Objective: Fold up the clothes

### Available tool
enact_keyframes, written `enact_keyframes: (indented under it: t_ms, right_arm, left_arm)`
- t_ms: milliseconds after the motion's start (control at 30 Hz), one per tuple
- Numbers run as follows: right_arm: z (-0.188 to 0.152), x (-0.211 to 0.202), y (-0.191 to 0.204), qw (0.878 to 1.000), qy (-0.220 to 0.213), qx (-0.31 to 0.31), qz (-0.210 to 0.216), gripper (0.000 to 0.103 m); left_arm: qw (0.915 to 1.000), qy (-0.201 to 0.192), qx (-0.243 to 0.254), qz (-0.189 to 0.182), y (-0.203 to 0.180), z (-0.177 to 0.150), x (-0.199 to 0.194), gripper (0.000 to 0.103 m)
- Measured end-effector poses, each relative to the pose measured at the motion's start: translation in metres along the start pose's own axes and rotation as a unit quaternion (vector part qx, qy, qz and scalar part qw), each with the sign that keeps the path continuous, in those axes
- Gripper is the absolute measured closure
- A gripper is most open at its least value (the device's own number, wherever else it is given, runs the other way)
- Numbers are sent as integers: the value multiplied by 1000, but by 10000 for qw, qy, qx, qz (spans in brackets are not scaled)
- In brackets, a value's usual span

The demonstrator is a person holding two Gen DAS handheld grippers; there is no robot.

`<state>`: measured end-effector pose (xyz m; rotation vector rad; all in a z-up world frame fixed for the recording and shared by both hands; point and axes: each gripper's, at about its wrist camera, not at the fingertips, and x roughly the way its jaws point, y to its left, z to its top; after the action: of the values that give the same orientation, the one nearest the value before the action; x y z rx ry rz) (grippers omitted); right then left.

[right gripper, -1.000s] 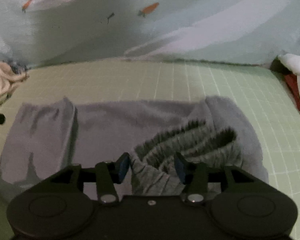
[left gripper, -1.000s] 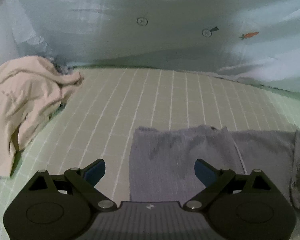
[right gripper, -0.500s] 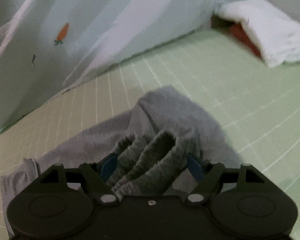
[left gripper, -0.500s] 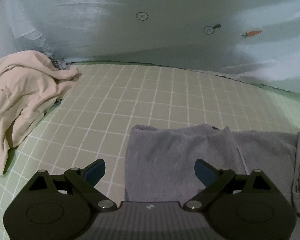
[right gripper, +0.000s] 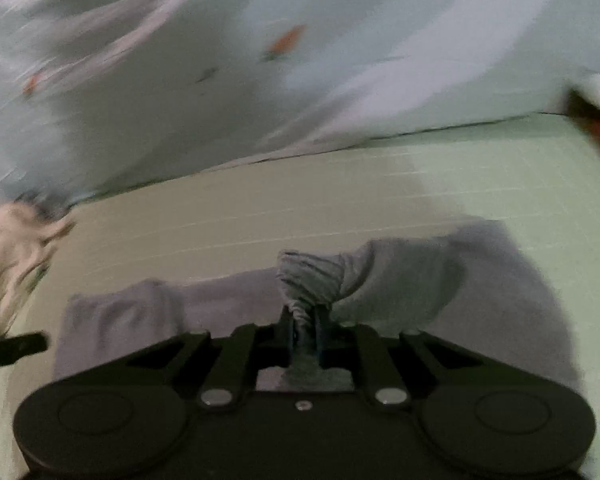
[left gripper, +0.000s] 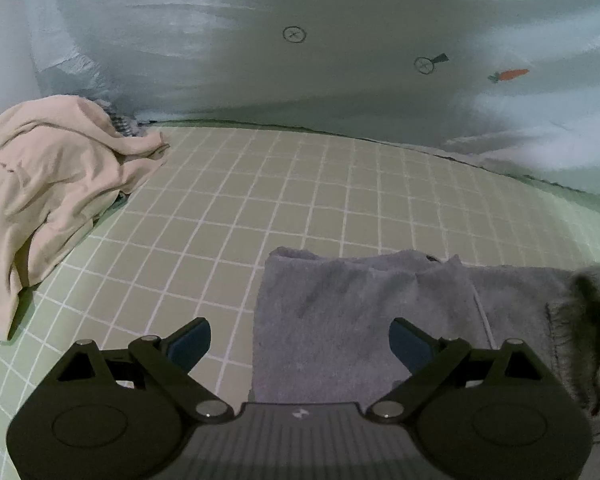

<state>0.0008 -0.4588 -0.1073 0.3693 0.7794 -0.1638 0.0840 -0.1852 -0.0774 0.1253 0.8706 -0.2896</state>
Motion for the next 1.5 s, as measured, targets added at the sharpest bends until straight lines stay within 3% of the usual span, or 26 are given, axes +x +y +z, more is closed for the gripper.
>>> enact_keyframes:
  t_ms: [100, 167, 233, 367, 500, 533, 600, 867, 967, 1167, 1267, 1400, 1500]
  right_arm:
    - [-4, 14, 4, 9993, 293, 82, 204, 70]
    - [-4, 4, -1, 9994, 114, 281, 141, 57]
    - [-5, -10, -8, 9988, -156, 458, -89, 33]
    - [-8, -24, -25, 9926, -383, 689, -925, 26]
    - [-31, 1, -21, 9861, 549, 180, -1555, 15]
    - [-41, 8, -16, 9836, 747, 61, -1640, 15]
    - [-52, 5, -10, 9832, 604, 14, -1724, 15]
    - [-50, -14, -19, 9782, 525, 325, -1982, 14]
    - [-47, -14, -16, 9723, 693, 339, -2208, 14]
    - [-45, -21, -13, 9640, 792, 383, -2509, 13]
    - [-46, -22, -12, 9597, 848, 427, -2646, 13]
    - [-47, -24, -9, 9548, 836, 587, -2792, 13]
    - [-49, -29, -5, 9515, 776, 641, -2908, 13]
  left_arm:
    - [10000, -34, 53, 46, 1, -1, -2, 7]
    - [9999, -19, -36, 103, 6, -2, -3, 7]
    - [9997, 41, -202, 148, 13, -3, -2, 7]
    - [9982, 214, -522, 205, 25, -7, 3, 7]
    - [9969, 368, -660, 226, 28, -11, 8, 7]
    - [9967, 401, -673, 211, 29, -12, 9, 7]
    - [9964, 470, -672, 189, 28, -14, 11, 7]
    - [9944, 838, -592, 246, 31, -19, 28, 7]
    - [9930, 985, -612, 225, 35, -25, 34, 7]
    - [9952, 845, -481, 67, 36, -30, 35, 9]
    - [9957, 856, -332, -87, 34, -30, 38, 15]
    - [9945, 979, -212, -317, 30, -33, 44, 30]
    - [9946, 954, -109, -392, 27, -34, 45, 32]
